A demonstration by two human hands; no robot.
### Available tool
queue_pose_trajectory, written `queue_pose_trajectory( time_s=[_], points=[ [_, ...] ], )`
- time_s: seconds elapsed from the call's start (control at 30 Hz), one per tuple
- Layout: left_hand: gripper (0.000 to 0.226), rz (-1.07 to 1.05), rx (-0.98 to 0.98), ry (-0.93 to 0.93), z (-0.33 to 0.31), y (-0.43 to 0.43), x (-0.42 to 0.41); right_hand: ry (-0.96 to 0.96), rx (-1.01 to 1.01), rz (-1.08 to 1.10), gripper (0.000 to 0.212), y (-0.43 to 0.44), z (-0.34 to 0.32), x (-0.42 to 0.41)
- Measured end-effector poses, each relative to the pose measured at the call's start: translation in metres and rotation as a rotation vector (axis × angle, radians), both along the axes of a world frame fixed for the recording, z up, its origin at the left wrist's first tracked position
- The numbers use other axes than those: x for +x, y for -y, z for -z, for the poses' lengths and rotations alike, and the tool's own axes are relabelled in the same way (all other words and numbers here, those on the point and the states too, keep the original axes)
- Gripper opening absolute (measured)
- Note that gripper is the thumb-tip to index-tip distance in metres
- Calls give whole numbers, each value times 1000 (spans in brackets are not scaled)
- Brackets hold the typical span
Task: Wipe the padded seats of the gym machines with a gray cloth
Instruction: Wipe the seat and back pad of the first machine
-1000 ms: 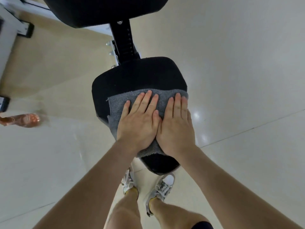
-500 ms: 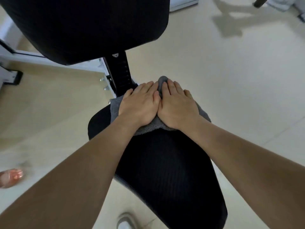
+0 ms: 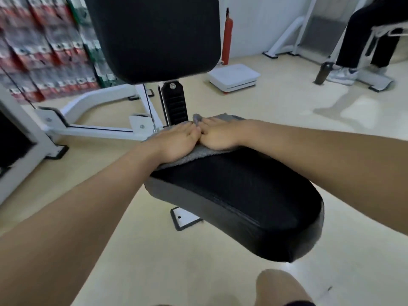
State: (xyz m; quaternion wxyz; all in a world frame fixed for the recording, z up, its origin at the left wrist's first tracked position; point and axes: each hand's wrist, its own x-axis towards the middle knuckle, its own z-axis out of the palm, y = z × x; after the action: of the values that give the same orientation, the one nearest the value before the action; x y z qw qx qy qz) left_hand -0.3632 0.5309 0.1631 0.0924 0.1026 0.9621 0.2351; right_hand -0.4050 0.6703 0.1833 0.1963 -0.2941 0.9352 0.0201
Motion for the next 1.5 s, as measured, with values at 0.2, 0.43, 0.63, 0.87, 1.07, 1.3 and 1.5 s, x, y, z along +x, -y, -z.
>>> queue_pose_trajectory(
  time_s=[0.2, 0.43, 0.63, 0.87, 1.07, 1.3, 1.5],
  points=[
    [66, -98, -9, -119, -10, -1, 95, 4, 74, -146, 60, -1, -34, 81],
    [58, -342, 332, -211, 8, 23, 91, 17, 37, -213, 62, 38, -18, 68],
    [29, -544, 540, 2, 19, 56, 34, -13, -117, -236, 49, 92, 11, 8],
    [33, -685, 281, 107, 22, 71, -3, -40, -192, -194, 34, 106, 20, -23],
    [39, -560, 67, 14, 7, 47, 11, -87, -226, -28, 49, 66, 15, -38],
    [47, -198, -114, 47, 3, 8, -34, -66, -80, 209, 64, 3, 15, -79],
    [45, -165, -182, 42, 13, 6, -71, -72, -58, 296, 59, 2, 24, -99]
  ],
)
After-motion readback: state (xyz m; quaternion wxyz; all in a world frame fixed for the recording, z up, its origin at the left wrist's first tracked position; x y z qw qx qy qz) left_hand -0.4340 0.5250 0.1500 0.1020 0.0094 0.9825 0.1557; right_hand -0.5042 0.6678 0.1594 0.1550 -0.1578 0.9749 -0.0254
